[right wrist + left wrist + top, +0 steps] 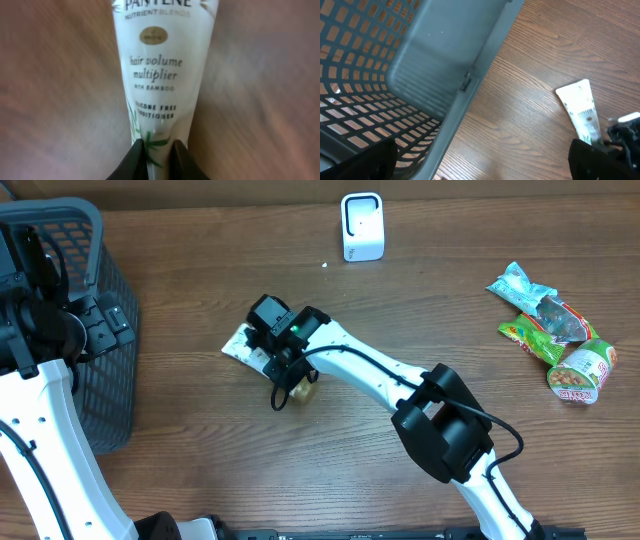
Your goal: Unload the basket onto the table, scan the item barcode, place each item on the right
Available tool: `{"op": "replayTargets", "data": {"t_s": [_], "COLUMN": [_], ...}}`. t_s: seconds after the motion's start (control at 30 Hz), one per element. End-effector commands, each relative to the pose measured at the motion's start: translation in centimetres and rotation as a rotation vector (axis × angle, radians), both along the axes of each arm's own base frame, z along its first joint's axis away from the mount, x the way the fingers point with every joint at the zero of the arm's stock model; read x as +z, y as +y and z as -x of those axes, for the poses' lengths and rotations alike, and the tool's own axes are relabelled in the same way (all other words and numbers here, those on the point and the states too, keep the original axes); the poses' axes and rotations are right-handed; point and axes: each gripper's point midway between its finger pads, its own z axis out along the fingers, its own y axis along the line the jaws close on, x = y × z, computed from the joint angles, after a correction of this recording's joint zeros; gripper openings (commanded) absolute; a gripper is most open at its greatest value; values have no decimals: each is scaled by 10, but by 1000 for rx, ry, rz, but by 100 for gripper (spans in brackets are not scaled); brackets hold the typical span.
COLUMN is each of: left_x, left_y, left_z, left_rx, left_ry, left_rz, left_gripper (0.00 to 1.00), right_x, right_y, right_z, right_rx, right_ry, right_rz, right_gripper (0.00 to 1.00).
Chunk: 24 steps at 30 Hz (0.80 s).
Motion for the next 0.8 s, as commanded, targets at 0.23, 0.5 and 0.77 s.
{"op": "replayTargets", "data": {"t_s": [0.23,0.5,0.77], "left_x": [0,0,0], "left_y": [1,1,1], "left_z": [0,0,0], "left_rx": [-13,-13,-13], "left_ry": [2,2,3], "left_rz": [-3,-3,-3], "left_gripper": [100,100,100], "right_x": [18,9,25], "right_y": [-59,-156,-154], "right_z": [-22,-105,-110], "right_rx": [-226,-469,-421], "right_ry": [326,172,155], "right_rz": [-135,-65,-92], "right_gripper": [11,17,47]}}
